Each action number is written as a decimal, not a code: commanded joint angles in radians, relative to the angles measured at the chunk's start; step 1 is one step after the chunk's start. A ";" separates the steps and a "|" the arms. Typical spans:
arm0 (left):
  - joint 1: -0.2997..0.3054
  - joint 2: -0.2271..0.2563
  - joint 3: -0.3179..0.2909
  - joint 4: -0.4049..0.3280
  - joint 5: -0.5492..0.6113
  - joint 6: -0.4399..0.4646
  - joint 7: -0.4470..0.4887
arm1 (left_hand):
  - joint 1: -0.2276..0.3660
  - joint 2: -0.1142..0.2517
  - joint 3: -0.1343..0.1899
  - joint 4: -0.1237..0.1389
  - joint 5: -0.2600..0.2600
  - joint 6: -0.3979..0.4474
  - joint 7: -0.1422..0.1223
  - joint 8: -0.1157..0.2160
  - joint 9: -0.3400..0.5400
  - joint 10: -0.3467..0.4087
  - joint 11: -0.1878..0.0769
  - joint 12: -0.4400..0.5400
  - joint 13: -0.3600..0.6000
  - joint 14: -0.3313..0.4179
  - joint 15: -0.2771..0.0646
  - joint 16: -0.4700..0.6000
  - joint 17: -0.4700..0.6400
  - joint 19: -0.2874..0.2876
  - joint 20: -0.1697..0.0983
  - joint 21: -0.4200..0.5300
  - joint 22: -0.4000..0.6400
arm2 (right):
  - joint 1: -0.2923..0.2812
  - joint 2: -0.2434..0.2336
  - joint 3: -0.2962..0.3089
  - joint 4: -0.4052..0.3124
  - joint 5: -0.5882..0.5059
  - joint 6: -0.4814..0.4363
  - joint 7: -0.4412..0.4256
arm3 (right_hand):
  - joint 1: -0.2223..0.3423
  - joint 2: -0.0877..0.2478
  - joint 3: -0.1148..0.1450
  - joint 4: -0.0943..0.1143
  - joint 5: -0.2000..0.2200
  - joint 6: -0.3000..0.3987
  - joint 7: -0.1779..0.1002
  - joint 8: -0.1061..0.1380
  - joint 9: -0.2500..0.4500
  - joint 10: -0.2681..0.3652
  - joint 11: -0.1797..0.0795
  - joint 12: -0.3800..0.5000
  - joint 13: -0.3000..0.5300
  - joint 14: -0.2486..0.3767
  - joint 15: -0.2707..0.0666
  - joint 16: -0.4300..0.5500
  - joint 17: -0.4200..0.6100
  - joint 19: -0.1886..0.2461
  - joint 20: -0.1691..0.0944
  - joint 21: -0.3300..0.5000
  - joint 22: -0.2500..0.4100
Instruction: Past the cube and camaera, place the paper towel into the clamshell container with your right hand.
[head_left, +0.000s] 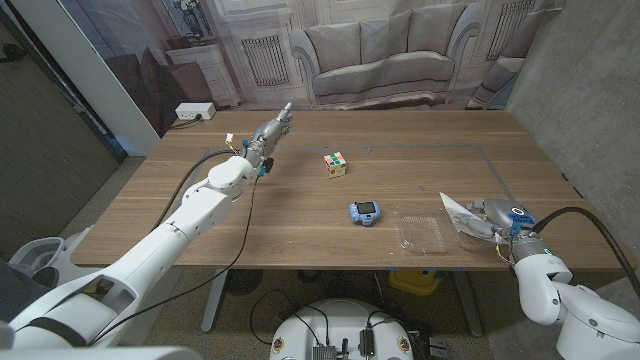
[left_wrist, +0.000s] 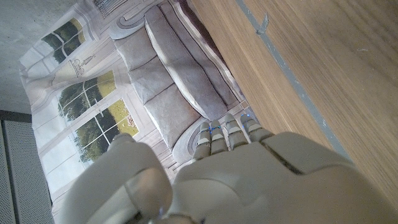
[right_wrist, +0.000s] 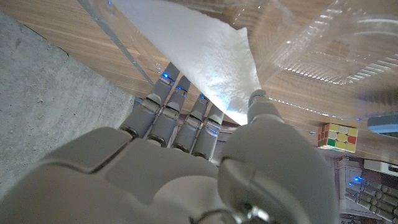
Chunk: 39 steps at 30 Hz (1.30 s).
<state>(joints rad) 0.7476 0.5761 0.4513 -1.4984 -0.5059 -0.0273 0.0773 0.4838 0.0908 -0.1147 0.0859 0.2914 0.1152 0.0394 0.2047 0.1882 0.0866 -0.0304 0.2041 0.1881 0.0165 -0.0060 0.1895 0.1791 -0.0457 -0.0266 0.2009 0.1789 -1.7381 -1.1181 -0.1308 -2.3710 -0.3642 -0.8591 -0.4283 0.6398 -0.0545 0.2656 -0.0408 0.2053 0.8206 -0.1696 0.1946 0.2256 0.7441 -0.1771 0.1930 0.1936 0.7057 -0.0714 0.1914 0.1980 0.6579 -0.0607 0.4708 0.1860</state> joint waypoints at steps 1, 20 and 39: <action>0.000 0.000 0.000 0.003 -0.001 -0.003 -0.002 | 0.000 0.007 -0.008 0.000 0.001 0.012 0.002 -0.002 0.002 0.007 0.003 0.000 0.005 0.007 0.001 -0.001 0.004 -0.004 0.007 0.000 0.002 | -0.019 -0.002 0.024 -0.002 0.015 0.027 -0.012 | -0.039 -0.022 -0.021 0.012 0.016 -0.029 -0.002 -0.008 0.001 -0.017 0.003 0.008 0.005 -0.022 -0.105 -0.004 0.002 -0.014 -0.083 -0.010 0.003; 0.007 0.001 -0.003 0.001 -0.007 -0.005 -0.002 | 0.001 0.009 -0.010 0.001 0.001 0.013 0.001 -0.002 0.002 0.007 0.002 0.000 0.005 0.006 0.001 -0.002 0.004 -0.005 0.008 0.000 0.002 | -0.043 -0.017 0.062 -0.010 0.035 0.049 0.012 | -0.068 -0.053 -0.052 0.008 0.107 -0.319 0.015 -0.024 -0.006 -0.222 0.081 -0.003 0.011 -0.186 -0.055 -0.011 0.002 -0.104 -0.018 -0.086 0.002; 0.015 0.011 -0.012 -0.012 -0.008 -0.006 0.006 | 0.003 0.010 -0.013 0.001 0.001 0.014 0.002 -0.003 0.002 0.010 0.002 0.001 0.005 0.007 0.001 -0.001 0.004 -0.005 0.009 0.000 0.002 | -0.084 -0.005 0.129 -0.020 0.029 0.099 -0.003 | -0.070 -0.058 -0.059 0.005 0.128 -0.372 0.026 -0.015 -0.008 -0.255 0.099 0.005 0.012 -0.201 -0.061 -0.004 0.003 -0.099 -0.038 -0.096 0.002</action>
<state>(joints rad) 0.7562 0.5802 0.4461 -1.4984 -0.5132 -0.0321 0.0741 0.4863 0.0933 -0.1204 0.0855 0.2914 0.1242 0.0410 0.2047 0.1882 0.0865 -0.0303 0.2041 0.1881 0.0165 -0.0060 0.1896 0.1791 -0.0491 -0.0232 0.2009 0.1789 -1.7992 -1.1351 -0.0404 -2.3868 -0.3306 -0.7933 -0.4185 0.5663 -0.1077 0.2111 -0.0332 0.3288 0.4518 -0.1437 0.1735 0.2183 0.4869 -0.0840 0.1891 0.2025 0.5079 -0.0484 0.1837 0.1978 0.5541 -0.0533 0.3755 0.1863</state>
